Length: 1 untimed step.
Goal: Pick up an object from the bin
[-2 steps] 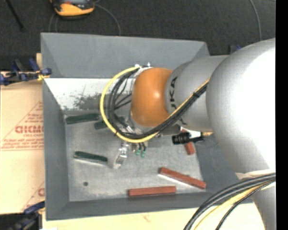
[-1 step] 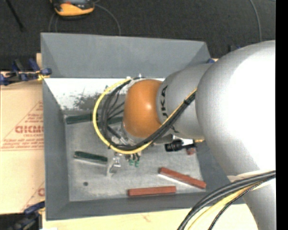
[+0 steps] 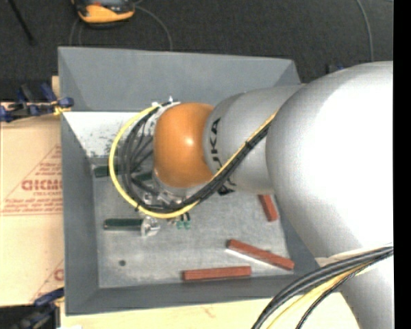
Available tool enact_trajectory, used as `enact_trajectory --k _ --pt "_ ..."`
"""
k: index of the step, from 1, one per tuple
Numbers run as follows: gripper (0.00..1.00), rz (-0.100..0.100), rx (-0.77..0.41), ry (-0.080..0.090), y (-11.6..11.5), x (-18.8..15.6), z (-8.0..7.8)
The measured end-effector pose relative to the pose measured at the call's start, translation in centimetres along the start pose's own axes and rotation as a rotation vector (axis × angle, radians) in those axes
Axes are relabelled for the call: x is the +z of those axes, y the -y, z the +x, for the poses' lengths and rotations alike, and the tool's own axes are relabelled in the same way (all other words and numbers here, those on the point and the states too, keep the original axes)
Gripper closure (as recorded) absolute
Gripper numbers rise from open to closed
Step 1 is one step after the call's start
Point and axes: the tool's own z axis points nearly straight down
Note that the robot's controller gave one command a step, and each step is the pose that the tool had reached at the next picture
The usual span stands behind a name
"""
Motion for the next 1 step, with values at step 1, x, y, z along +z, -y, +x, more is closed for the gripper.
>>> enact_trajectory --k 1 --pt "1.00 -0.001 0.001 0.001 -0.01 0.00 -0.02"
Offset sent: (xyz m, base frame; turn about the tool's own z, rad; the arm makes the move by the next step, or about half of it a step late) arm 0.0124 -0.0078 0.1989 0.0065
